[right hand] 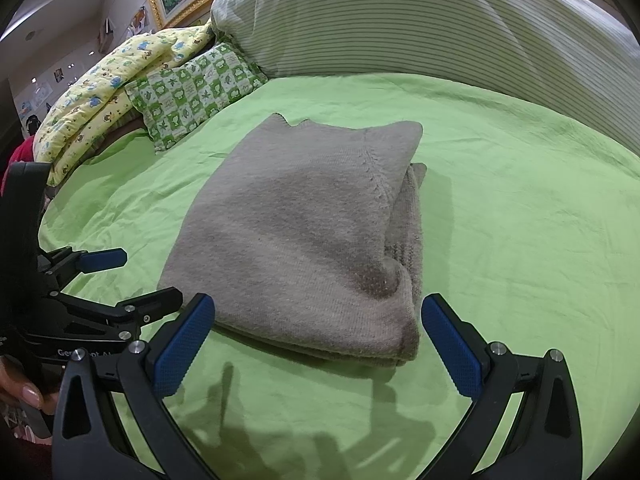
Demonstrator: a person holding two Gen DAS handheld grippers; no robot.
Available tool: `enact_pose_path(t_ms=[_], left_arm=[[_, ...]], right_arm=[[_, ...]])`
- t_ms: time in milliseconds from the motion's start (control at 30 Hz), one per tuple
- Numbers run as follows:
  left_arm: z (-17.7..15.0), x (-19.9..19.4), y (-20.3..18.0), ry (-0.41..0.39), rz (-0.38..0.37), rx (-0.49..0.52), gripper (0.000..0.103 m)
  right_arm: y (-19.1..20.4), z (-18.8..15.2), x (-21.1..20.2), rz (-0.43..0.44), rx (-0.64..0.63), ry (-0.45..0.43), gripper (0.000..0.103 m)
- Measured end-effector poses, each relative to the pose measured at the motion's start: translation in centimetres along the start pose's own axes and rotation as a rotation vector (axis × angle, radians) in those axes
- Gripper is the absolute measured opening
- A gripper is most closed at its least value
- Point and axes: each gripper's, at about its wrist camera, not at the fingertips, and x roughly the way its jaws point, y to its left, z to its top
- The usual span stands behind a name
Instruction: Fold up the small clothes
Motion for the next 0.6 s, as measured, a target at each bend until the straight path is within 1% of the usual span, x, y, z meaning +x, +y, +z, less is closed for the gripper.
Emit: enact_pose_path(t_ms=[600], left_arm=[[0.24,-0.27,-0.11,-0.017,0.011,0.014,0.1]], right_arm=[[-0.13,0.36,-0.27,0.003,0.012,-0.006,0.103]])
